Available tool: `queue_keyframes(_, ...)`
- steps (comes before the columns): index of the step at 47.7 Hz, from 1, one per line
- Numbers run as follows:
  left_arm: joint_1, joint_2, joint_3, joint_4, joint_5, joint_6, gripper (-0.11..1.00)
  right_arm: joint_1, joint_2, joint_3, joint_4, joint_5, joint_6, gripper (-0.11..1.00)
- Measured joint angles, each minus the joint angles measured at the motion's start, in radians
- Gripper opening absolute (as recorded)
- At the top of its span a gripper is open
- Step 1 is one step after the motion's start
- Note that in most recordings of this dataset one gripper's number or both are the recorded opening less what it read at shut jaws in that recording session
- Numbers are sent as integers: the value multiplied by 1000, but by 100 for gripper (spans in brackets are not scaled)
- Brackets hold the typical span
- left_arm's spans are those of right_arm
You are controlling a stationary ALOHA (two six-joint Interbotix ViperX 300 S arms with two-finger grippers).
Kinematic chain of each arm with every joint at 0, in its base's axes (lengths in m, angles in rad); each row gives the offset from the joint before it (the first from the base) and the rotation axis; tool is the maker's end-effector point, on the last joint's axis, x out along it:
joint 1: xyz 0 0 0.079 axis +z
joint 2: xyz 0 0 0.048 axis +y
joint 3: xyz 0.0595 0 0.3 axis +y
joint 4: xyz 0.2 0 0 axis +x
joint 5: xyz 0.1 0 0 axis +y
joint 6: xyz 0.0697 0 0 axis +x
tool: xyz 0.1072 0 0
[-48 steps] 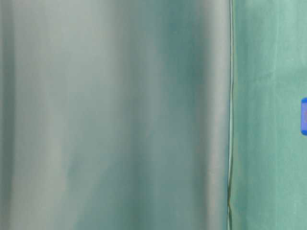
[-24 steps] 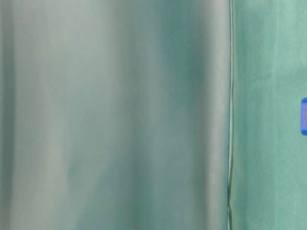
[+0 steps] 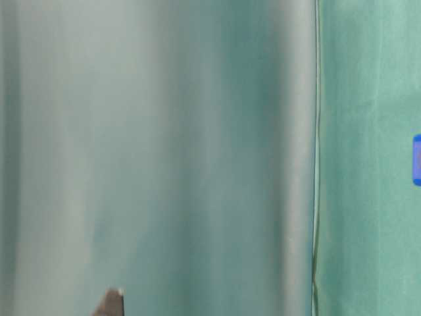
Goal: Handover the blue block to the right arm after grasping it with the left arm, then place it in the designated position.
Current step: 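Move the open left gripper toward the blue cube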
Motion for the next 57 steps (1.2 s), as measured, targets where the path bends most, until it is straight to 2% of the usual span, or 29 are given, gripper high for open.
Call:
queue_keyframes(19, 2, 245, -202, 0, -14, 2, 100, 0, 0, 0, -3, 0, -3, 94)
queue_keyframes(33, 8, 337, -308, -2, 12, 3, 100, 0, 0, 2, -5, -2, -3, 94)
queue_keyframes(48, 23, 357, -347, 0, 152, -15, 100, 0, 0, -3, -3, -2, -3, 94)
queue_keyframes(54, 23, 382, -385, -2, 255, -20, 100, 0, 0, -3, -5, -2, -3, 94)
queue_keyframes(57, 23, 400, -422, 0, 342, -20, 100, 0, 2, -3, -5, 0, -3, 94)
